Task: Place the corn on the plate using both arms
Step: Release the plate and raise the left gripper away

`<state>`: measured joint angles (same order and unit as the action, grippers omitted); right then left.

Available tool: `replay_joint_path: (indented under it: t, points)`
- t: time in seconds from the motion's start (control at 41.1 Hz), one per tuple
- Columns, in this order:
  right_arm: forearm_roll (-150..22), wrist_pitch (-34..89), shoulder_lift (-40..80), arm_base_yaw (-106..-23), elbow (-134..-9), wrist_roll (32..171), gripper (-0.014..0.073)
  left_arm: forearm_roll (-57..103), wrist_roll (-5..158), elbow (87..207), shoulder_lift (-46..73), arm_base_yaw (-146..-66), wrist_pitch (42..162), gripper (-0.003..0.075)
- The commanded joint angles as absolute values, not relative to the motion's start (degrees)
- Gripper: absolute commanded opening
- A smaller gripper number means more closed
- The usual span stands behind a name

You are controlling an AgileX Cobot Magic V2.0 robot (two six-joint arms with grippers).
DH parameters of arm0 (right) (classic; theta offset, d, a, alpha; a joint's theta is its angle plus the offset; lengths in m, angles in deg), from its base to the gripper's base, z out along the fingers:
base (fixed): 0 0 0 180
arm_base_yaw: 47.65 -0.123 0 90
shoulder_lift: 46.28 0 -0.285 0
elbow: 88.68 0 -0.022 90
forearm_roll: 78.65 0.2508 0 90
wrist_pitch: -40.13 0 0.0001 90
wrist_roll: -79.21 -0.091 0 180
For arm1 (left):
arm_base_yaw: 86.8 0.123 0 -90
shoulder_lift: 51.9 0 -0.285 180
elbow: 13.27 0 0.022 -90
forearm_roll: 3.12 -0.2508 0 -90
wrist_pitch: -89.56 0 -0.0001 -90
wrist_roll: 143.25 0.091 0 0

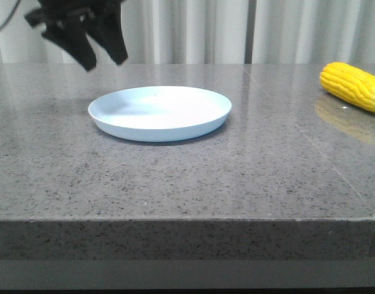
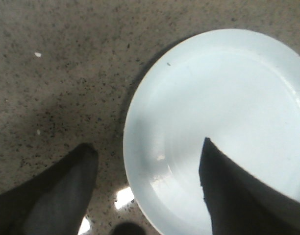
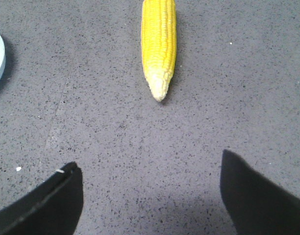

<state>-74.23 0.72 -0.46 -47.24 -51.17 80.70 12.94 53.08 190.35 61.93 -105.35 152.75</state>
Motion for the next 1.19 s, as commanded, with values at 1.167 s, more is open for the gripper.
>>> replay_joint_path:
  t: [1.167]
  points:
    - [-74.35,4.71,-0.07,-46.93,-52.6,81.13,0.0601,-21.06,20.21,137.82,-7.56,-135.32,133.44,0.0444]
